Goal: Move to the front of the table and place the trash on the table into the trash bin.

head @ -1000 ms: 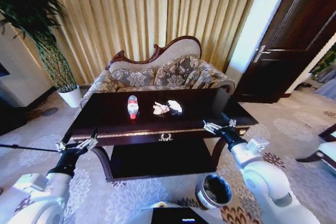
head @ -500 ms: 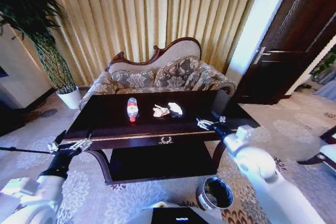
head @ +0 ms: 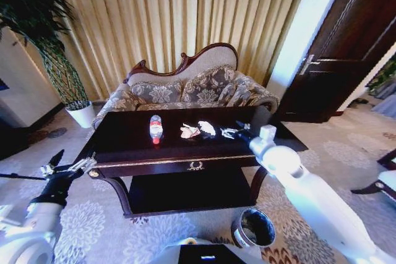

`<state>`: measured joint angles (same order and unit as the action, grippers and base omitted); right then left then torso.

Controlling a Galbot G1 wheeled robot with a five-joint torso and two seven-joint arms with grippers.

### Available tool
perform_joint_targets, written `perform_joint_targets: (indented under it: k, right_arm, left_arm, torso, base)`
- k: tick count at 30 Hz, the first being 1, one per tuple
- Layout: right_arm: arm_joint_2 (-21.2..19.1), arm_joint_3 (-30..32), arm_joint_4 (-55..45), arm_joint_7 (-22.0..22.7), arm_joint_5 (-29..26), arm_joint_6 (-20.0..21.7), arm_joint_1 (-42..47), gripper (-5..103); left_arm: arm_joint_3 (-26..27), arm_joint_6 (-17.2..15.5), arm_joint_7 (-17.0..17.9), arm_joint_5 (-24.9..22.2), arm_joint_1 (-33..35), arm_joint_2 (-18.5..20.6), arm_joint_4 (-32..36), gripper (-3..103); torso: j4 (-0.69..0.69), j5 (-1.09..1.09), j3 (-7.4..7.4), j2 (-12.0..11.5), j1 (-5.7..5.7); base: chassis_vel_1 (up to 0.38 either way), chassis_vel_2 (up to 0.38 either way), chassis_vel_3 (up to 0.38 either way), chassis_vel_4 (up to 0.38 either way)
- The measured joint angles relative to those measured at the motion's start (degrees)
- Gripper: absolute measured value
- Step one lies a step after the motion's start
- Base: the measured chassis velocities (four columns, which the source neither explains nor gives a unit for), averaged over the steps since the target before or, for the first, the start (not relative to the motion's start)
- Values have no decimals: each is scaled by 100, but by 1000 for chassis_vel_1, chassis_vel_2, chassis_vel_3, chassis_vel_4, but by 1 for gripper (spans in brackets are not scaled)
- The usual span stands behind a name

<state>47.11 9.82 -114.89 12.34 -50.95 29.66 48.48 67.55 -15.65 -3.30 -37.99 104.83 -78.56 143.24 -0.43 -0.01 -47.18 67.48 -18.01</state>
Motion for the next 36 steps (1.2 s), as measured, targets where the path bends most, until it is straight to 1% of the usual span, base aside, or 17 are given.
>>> perform_joint_targets:
  k: [3,4,5,8,9,14,15,18,21,24,28,36]
  right_arm:
    - [40,-550,295,168,-76,118,-507,100]
    - [40,-550,295,168,-76,118,-507,100]
    - [66,-687,375,242,-84,171,-655,100]
    - [144,-998,517,539,-139,473,-1030,100]
    - [144,-998,517,539,-139,473,-1030,100]
    - [292,-1341,627,1037,-322,943,-1482,100]
    - [292,-1341,627,1037,-322,943,-1482,100]
    - [384,-1505,703,1228,-529,1118,-1709,100]
    - [448,-1617,799,1271,-585,1147,-1829,100]
    - [613,-1783,1039,1351,-633,1153,-1949,100]
    - [733,-1871,1209,1424,-646,1153,-1972,100]
    - [784,-1927,1366,1471,-660,1151,-1990,100]
  left_arm:
    - [-6,-30,11,23,-8,13,0,100]
    - [-6,-30,11,23,-8,13,0,100]
    - [-6,-36,13,30,-7,13,0,100]
    - [27,-40,13,45,20,-5,0,100]
    - [27,-40,13,45,20,-5,0,100]
    - [91,-43,14,99,70,-55,0,100]
    - [91,-43,14,99,70,-55,0,100]
    - [90,-68,15,147,74,-73,0,100]
    - [70,-71,20,157,74,-77,0,100]
    - [32,-76,35,163,87,-82,0,100]
    - [44,-77,36,165,105,-83,0,100]
    - [42,-79,36,166,109,-112,0,100]
  torso:
    - [0,0,0,0,0]
    - [0,0,0,0,0]
    - [0,0,0,0,0]
    - [0,1,0,0,0]
    - [0,1,0,0,0]
    - [0,0,1,1,1]
    - [0,0,1,1,1]
    - [0,0,1,1,1]
    - [0,0,1,1,0]
    - [0,0,1,1,0]
    - [0,1,1,1,0]
    - [0,0,1,1,1]
  base:
    - [0,0,0,0]
    - [0,0,0,0]
    - [0,0,0,0]
    - [0,0,0,0]
    - [0,0,0,0]
    - [0,0,0,0]
    - [0,0,0,0]
    - [0,0,0,0]
    - [0,0,0,0]
    - [0,0,0,0]
    - [0,0,0,0]
    - [0,0,0,0]
